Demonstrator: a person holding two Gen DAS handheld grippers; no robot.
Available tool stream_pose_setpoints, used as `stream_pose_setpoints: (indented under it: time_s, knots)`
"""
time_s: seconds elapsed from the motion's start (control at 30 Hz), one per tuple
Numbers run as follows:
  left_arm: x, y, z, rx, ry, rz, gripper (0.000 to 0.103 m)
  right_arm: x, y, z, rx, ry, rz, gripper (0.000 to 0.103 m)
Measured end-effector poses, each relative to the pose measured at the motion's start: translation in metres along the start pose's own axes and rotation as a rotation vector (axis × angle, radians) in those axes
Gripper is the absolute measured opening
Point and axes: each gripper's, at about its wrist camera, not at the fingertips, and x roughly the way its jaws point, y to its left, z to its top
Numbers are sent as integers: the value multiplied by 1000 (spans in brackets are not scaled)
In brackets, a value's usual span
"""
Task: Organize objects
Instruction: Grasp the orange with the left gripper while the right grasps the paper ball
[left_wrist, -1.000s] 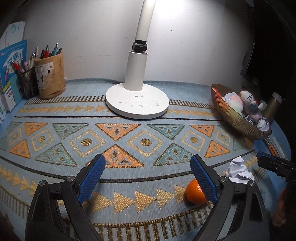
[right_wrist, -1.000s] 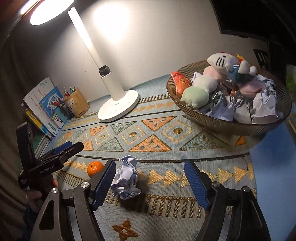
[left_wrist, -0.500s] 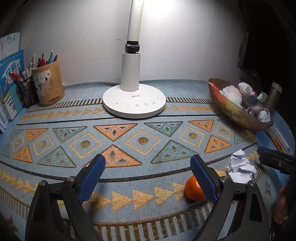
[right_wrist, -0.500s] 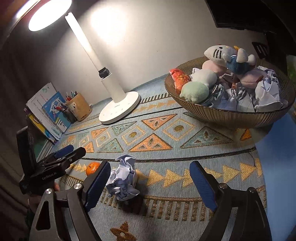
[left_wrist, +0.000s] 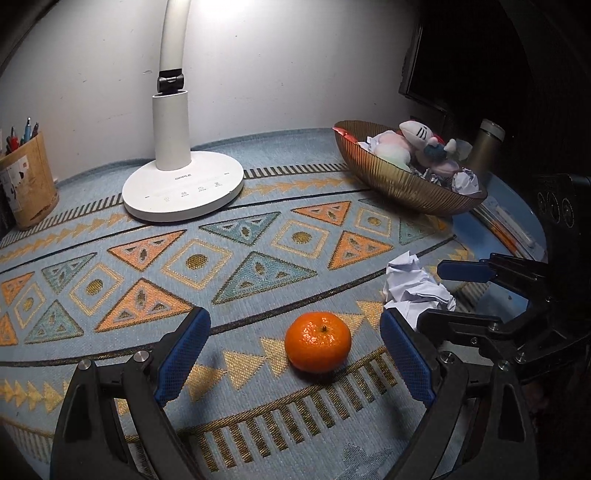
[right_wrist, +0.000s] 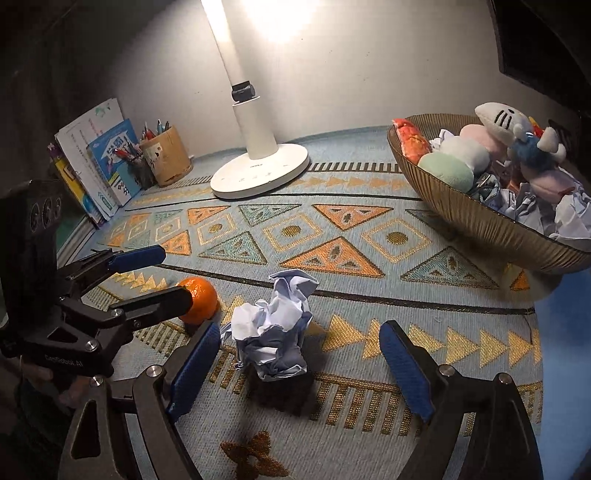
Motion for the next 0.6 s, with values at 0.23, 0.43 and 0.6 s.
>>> stream_pose_setpoints:
  time_s: [0.23,0.43,0.6]
  knots:
    - [10,1,-1,5,65,3,86,12,23,-1,-98,44,-12,76]
    - [18,-11,-2,60,99,20,43,19,15,0,-61,81,19,39]
    - [16,-21,2,56,83,44,35,-2,5,2,-17,-2,58,37]
